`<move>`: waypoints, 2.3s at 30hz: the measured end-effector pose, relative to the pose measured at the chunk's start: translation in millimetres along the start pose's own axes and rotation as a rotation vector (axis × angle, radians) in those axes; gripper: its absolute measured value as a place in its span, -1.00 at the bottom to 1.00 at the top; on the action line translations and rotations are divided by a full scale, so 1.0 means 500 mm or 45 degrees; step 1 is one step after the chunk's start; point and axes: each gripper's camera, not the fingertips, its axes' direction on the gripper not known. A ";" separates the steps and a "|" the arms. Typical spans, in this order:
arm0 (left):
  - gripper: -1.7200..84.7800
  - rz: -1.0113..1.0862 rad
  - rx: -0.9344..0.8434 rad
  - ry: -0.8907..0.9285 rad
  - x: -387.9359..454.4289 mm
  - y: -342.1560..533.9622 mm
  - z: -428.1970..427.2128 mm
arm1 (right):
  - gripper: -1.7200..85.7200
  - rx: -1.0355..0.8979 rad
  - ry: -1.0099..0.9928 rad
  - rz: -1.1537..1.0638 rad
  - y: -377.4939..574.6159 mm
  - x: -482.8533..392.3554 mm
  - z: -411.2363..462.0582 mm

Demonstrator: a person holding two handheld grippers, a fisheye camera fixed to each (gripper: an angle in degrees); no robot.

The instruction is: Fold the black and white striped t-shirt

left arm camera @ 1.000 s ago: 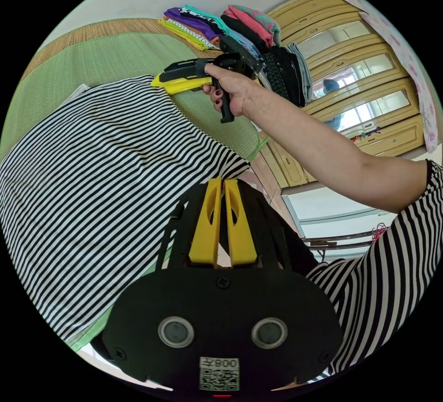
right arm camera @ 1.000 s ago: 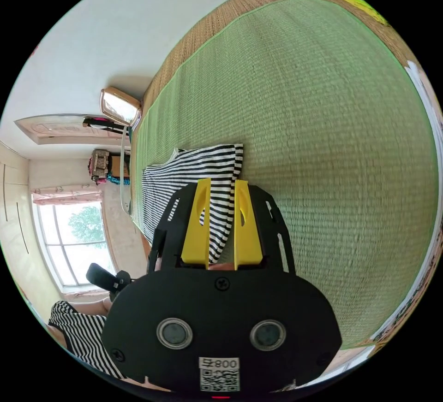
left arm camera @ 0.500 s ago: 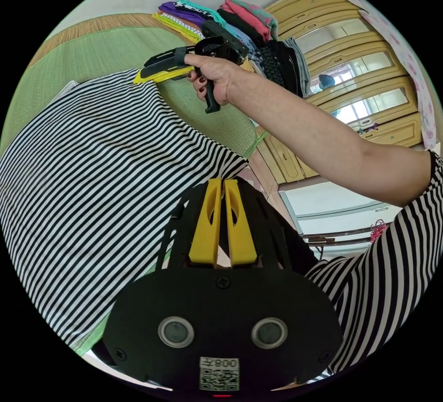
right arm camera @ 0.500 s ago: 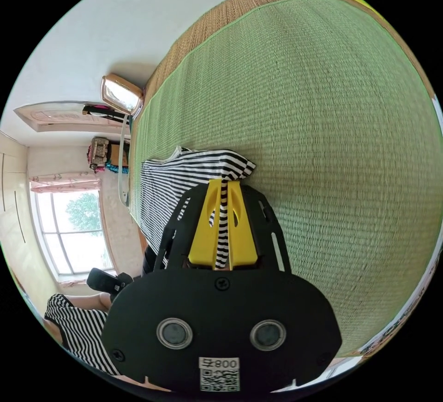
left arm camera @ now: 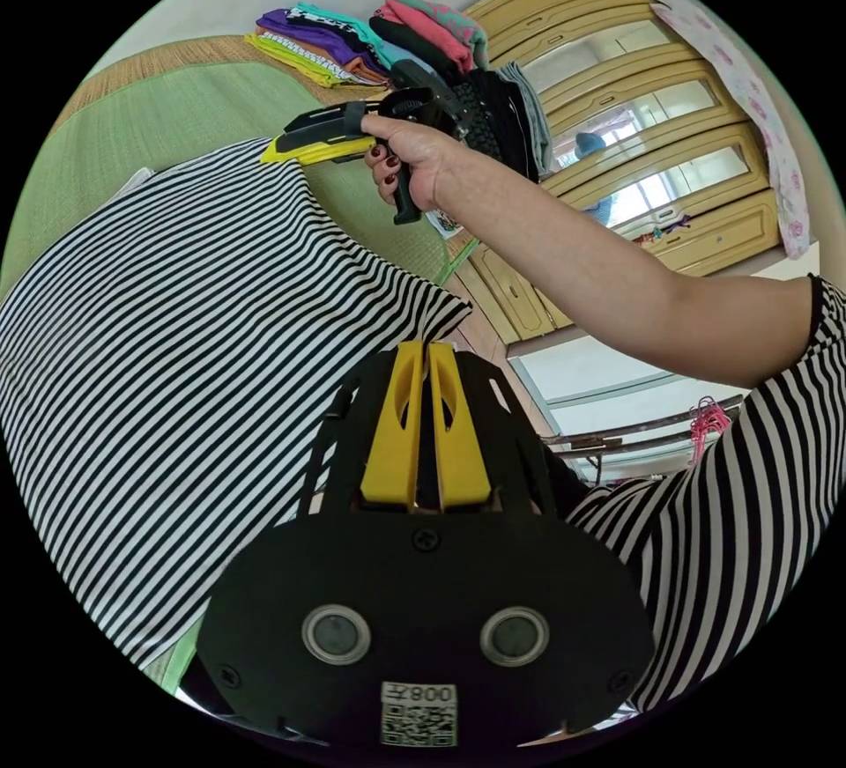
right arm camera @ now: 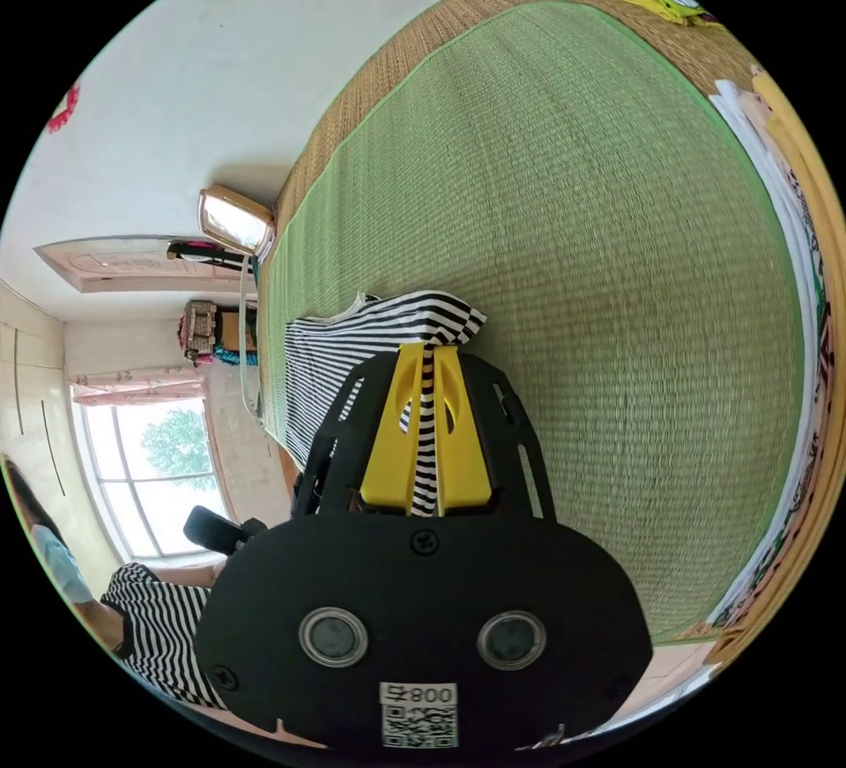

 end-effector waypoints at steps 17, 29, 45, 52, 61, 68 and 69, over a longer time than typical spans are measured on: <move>-0.94 -0.292 0.568 0.041 -0.094 0.308 -0.372 | -0.92 0.114 -0.203 -0.215 -0.028 -0.074 0.107; -0.94 -0.805 0.979 0.115 -0.248 0.607 -0.527 | -0.92 -0.174 -0.056 -0.433 -0.120 -0.241 0.589; -0.94 -1.067 1.065 0.256 -0.382 0.763 -0.620 | -0.92 -0.437 0.256 -0.472 -0.186 -0.150 1.097; -0.94 -1.101 1.034 0.314 -0.408 0.789 -0.648 | -0.91 -0.472 0.344 -0.529 -0.186 -0.094 1.186; -0.95 -1.079 0.984 0.286 -0.400 0.809 -0.682 | -0.88 -0.490 0.421 -0.738 -0.161 -0.092 1.234; -0.96 -0.973 0.995 0.162 -0.376 0.789 -0.729 | -0.91 -0.488 0.440 -0.841 -0.124 -0.063 1.214; -0.96 -0.965 0.992 0.144 -0.377 0.786 -0.733 | -0.92 -0.489 0.438 -0.851 -0.116 -0.057 1.212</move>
